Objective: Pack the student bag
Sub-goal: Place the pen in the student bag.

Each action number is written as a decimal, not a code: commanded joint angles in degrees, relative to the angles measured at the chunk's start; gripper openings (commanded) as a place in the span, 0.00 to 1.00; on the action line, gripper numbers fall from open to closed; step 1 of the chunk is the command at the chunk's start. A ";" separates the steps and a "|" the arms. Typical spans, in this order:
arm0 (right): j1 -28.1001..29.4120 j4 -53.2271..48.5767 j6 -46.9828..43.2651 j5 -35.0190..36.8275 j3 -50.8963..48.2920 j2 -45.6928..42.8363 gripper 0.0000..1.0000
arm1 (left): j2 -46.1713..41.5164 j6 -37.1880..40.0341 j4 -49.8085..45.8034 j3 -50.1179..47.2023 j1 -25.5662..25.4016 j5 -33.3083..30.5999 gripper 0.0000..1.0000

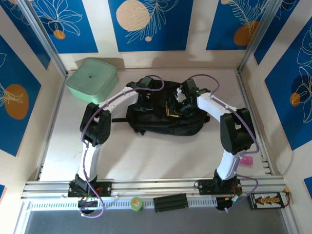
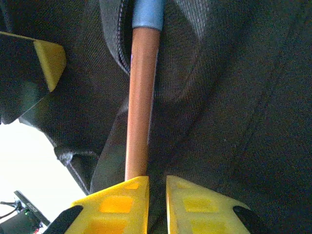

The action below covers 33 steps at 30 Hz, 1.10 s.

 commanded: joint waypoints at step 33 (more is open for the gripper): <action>5.58 -3.84 6.33 8.40 3.01 -0.01 0.33 | -0.52 1.37 -4.28 -0.52 0.46 1.20 0.11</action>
